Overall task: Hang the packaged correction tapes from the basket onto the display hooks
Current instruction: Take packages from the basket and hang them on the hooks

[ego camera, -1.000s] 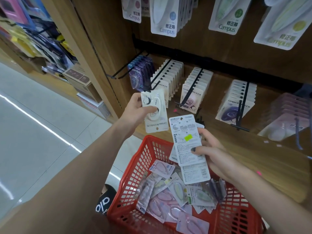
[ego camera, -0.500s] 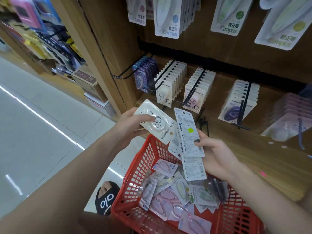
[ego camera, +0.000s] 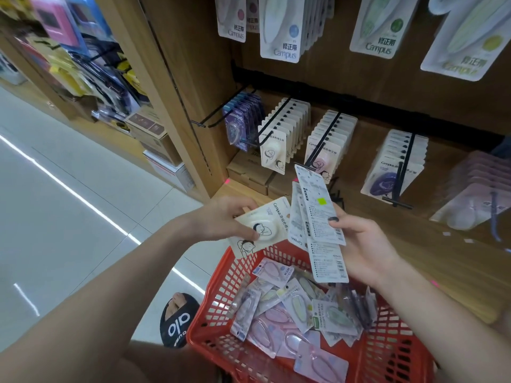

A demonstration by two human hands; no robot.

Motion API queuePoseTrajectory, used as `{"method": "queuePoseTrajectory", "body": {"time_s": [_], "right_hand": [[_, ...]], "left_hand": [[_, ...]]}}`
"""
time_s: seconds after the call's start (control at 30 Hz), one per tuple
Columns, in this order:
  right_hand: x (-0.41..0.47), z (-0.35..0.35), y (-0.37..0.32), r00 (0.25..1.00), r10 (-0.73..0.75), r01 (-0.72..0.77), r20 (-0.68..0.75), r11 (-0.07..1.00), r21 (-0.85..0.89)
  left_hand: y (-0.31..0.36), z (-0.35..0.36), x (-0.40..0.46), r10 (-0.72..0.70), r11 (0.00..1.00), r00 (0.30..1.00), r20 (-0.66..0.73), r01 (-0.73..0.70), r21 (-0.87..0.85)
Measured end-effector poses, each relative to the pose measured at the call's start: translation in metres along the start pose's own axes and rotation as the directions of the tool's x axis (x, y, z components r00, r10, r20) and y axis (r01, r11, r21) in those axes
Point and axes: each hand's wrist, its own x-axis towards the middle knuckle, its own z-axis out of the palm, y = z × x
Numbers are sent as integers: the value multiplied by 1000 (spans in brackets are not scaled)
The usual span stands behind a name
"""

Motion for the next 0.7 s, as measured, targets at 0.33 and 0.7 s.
{"method": "queuePoseTrajectory", "body": {"time_s": [0.33, 0.7], "right_hand": [[-4, -10, -1, 990, -52, 21, -130, 973, -229], [1, -19, 2, 992, -28, 1, -121, 975, -220]], "left_hand": [[-11, -13, 29, -124, 889, 959, -254, -6, -458], [-6, 0, 67, -205, 775, 912, -355, -71, -628]]}}
